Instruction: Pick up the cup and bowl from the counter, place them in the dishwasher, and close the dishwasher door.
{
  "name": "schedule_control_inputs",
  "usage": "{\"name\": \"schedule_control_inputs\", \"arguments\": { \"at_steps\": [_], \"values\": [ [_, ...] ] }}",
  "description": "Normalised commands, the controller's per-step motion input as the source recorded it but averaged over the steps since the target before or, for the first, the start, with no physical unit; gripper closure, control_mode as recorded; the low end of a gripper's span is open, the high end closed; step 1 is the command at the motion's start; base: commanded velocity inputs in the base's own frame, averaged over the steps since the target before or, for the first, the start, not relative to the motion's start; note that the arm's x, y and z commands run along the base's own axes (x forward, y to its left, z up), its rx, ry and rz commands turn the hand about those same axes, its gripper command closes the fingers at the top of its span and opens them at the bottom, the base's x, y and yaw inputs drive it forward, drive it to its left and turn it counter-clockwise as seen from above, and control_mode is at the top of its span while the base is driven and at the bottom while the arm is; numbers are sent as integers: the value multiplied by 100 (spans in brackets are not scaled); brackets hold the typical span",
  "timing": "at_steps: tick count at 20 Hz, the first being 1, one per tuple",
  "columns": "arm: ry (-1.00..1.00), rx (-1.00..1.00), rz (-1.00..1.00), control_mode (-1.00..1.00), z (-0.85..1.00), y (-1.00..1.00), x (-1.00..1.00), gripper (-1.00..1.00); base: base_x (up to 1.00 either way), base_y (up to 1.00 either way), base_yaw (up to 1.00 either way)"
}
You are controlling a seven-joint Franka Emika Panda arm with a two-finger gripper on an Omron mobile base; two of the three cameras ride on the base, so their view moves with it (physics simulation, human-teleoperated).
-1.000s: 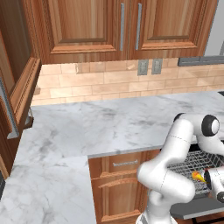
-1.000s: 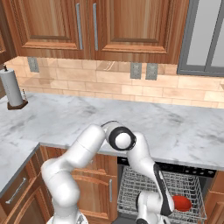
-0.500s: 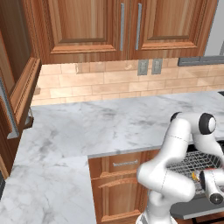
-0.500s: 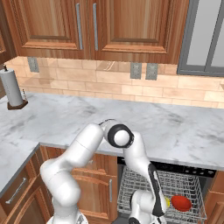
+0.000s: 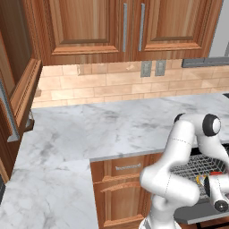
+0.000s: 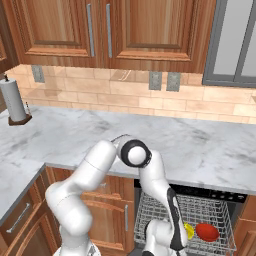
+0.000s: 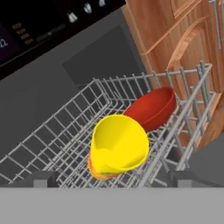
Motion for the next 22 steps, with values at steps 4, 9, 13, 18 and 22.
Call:
{"name": "schedule_control_inputs", "arguments": {
  "at_steps": [4, 9, 13, 18, 22],
  "values": [
    [0, 19, 0, -100, 33, -19, -26, -100, 0, 0, 0],
    [0, 28, -3, -100, 62, -15, -24, -100, 0, 0, 0],
    [0, 26, -1, -100, 48, -9, -18, -100, 0, 0, 0],
    [0, 23, -1, -100, 19, -2, -24, -100, 0, 0, 0],
    [-1, 9, -3, -100, 0, 0, -21, -100, 0, 0, 0]
  ]
}}
